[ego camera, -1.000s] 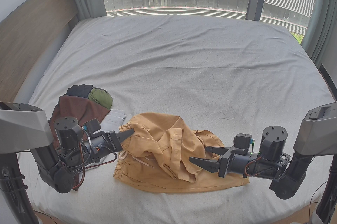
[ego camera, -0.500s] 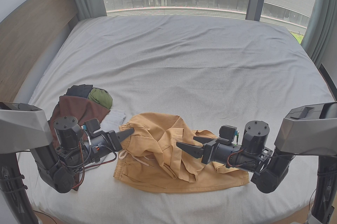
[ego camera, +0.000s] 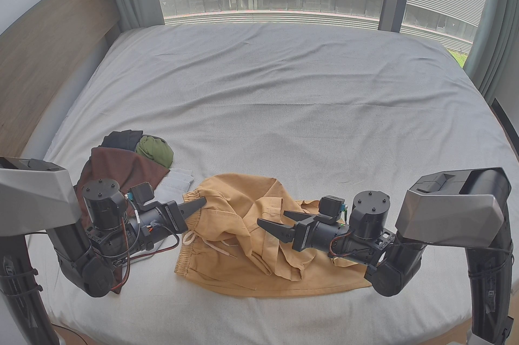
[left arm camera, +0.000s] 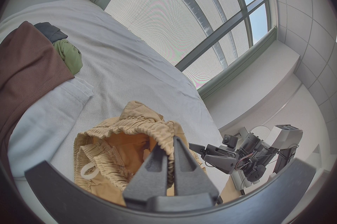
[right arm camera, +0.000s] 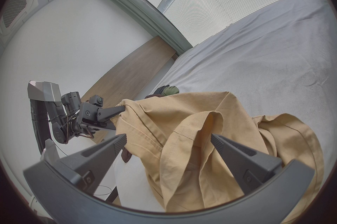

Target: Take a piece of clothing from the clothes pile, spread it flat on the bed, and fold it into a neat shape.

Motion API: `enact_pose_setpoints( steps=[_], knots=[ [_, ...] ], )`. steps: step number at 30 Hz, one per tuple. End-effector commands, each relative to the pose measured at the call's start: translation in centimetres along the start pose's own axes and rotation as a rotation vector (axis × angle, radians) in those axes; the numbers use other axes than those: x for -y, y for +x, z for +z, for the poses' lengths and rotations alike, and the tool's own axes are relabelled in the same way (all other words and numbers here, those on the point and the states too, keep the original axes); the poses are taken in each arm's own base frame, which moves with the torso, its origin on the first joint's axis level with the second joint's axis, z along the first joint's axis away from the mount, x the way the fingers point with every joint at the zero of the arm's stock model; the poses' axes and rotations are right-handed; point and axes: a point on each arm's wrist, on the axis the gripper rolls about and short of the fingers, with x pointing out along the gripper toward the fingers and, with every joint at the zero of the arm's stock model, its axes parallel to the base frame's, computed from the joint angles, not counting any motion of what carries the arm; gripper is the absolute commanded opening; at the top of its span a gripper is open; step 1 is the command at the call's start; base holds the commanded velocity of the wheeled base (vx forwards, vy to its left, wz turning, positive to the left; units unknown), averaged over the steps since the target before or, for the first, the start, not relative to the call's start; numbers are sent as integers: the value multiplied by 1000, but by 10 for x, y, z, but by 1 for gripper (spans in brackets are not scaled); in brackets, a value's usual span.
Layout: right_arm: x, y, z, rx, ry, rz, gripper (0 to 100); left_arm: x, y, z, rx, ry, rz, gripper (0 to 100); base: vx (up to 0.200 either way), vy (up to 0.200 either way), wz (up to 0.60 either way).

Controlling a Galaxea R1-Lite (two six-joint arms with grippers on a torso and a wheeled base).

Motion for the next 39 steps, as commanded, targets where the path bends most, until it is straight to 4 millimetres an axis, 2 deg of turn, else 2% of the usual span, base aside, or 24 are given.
enact_pose_setpoints(
  steps=[1, 5, 15, 16, 23, 27, 29, 32, 33, 34, 39],
  knots=[
    [6, 9, -9, -10, 6, 0, 100, 0, 0, -1, -5, -2, 2, 0, 0, 0, 0],
    [2, 17, -13, -30, 25, 13, 100, -3, 2, -4, -13, -5, 8, 0, 0, 0, 0],
    [-6, 30, -8, -3, 39, 51, 100, -3, 2, -4, -13, -6, 10, 0, 0, 0, 0],
    [-4, 30, -9, -3, 46, 49, 0, -3, 2, -4, -13, -5, 8, 0, 0, 0, 0],
    [-1, 31, -11, 4, 72, 46, 0, -4, 2, -3, -9, -5, 10, 0, 0, 0, 0],
    [1, 24, -7, 38, 117, 23, 0, -7, 3, -3, -8, -7, 17, 0, 0, 0, 0],
    [4, 13, -10, 15, 129, -7, 0, -9, 3, -3, -6, -11, 23, 0, 0, 0, 0],
    [3, -10, 0, 8, 135, -41, 0, -13, 4, -1, 3, -12, 30, 0, 0, 0, 0],
    [3, -10, 0, 8, 135, -41, 0, -13, 4, -1, 3, -12, 30, 0, 0, 0, 0],
    [6, -25, 5, 4, 144, -72, 0, -13, 5, -1, 3, -12, 30, 0, 0, 0, 0],
    [20, -60, 16, -9, 166, -115, 0, -13, 4, 0, 4, -11, 29, 0, 0, 0, 0]
  ],
)
